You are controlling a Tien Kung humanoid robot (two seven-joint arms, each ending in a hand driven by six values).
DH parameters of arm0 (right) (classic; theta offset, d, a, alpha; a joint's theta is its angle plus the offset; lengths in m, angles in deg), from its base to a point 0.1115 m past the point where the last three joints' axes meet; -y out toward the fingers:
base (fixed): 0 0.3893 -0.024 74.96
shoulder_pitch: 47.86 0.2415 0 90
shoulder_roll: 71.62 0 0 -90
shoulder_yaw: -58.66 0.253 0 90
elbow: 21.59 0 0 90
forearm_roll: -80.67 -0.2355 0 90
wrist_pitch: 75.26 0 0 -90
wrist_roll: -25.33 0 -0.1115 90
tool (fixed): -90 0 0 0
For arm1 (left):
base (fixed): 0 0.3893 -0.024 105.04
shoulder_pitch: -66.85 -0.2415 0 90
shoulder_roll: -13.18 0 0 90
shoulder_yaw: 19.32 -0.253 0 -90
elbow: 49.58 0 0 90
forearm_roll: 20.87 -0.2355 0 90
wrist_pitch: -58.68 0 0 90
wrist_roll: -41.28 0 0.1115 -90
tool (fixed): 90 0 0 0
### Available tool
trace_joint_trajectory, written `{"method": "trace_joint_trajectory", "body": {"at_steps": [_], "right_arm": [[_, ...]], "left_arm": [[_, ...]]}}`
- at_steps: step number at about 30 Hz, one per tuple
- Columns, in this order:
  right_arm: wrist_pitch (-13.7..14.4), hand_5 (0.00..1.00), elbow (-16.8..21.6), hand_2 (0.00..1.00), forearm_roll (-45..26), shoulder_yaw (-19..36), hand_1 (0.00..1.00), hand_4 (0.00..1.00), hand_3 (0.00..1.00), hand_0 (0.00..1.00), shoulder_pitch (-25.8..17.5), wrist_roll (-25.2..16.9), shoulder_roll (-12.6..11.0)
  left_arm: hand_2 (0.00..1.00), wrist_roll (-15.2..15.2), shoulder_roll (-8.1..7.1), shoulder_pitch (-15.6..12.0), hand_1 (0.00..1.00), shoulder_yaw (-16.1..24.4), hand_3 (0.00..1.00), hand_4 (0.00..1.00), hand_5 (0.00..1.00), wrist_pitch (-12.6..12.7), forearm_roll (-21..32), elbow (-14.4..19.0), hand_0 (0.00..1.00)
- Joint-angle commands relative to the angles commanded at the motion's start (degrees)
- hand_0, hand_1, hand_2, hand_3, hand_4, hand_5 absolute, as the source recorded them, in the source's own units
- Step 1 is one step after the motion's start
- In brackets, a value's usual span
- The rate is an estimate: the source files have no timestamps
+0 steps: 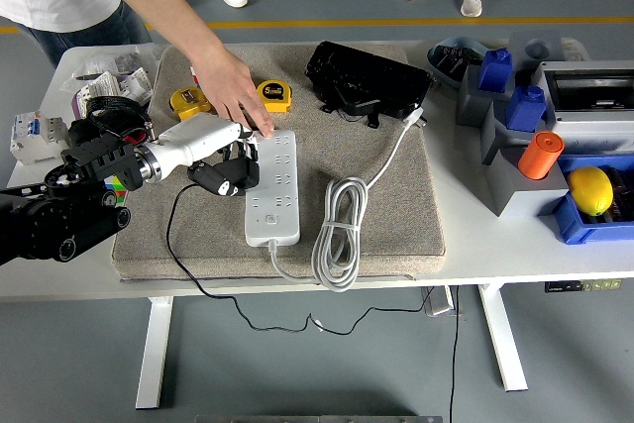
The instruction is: Put the plug near the board,insert it into the board,press the button,pull the plug out
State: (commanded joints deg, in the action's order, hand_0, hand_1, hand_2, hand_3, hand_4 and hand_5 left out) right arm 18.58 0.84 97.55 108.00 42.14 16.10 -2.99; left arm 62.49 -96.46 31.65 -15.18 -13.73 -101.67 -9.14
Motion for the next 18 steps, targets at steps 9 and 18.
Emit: {"method": "trace_joint_trajectory", "body": {"at_steps": [9, 18], "right_arm": [[0.0, 0.622, 0.1, 0.712, 0.2, 0.3, 0.723, 0.998, 0.603, 0.722, 0.0, 0.0, 0.0], [0.0, 0.622, 0.3, 0.712, 0.5, 0.5, 0.723, 0.998, 0.604, 0.722, 0.0, 0.0, 0.0]], "left_arm": [[0.584, -0.7, 0.11, 0.1, 0.556, 0.1, 0.591, 0.893, 0.121, -0.4, -0.3, -0.1, 0.544], [0.585, -0.8, -0.03, 0.0, 0.561, -0.3, 0.592, 0.889, 0.117, -0.5, -0.3, -0.3, 0.548]]}}
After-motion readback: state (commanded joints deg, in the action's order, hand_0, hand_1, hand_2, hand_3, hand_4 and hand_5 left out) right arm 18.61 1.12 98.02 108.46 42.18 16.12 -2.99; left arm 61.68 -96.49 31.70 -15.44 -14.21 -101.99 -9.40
